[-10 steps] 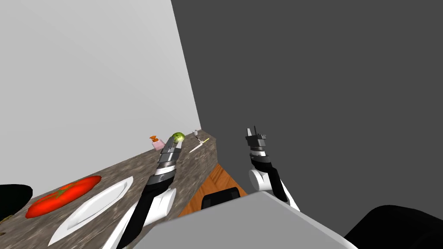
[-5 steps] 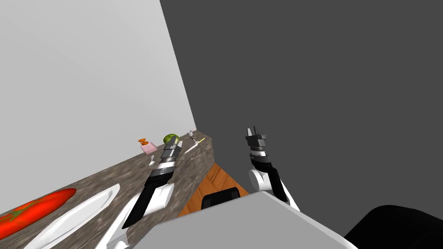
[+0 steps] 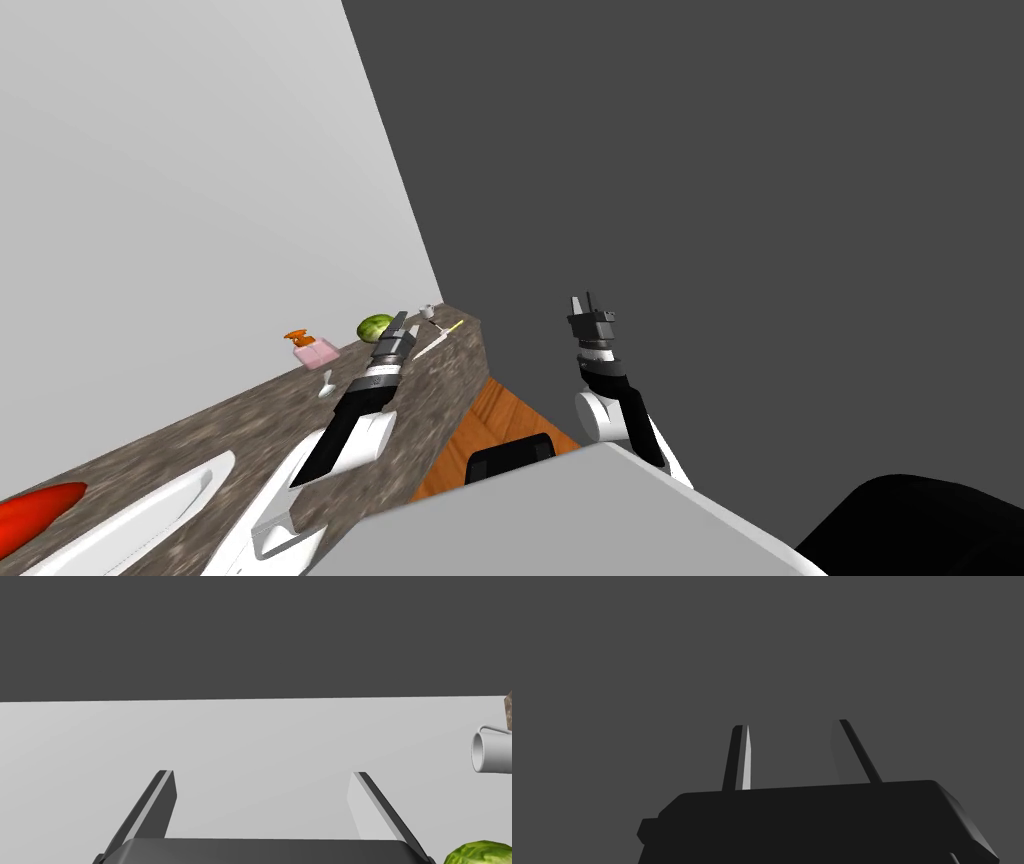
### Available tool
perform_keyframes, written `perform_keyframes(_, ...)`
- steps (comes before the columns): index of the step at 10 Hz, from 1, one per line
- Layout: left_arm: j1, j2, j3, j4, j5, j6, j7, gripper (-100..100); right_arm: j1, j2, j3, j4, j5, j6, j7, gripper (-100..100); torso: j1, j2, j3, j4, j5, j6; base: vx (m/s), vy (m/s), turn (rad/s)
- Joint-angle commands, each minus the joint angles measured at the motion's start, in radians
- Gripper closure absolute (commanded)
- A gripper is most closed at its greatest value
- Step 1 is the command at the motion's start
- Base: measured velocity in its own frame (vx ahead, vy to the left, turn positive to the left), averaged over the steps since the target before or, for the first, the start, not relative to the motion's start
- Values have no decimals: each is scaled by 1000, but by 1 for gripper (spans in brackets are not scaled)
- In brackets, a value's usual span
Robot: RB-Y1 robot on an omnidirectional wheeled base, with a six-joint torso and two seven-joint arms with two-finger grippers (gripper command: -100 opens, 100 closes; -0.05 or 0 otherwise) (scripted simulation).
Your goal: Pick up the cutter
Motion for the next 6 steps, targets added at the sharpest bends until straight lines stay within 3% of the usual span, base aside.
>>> perform_keyframes(1, -9, 10, 10, 14, 3, 44, 13, -100, 0, 0, 0, 0, 0, 0, 0, 0, 0, 0, 0, 0, 0, 0, -45, -19, -110)
perform_keyframes(4, -74, 65, 58, 79, 19, 127, 63, -100, 0, 0, 0, 0, 0, 0, 0, 0, 1, -1, 0, 0, 0, -1, -41, -18, -168)
perform_keyframes(6, -74, 65, 58, 79, 19, 163, 63, -100, 0, 0, 0, 0, 0, 0, 0, 0, 0, -1, 0, 0, 0, -1, -29, -14, -81)
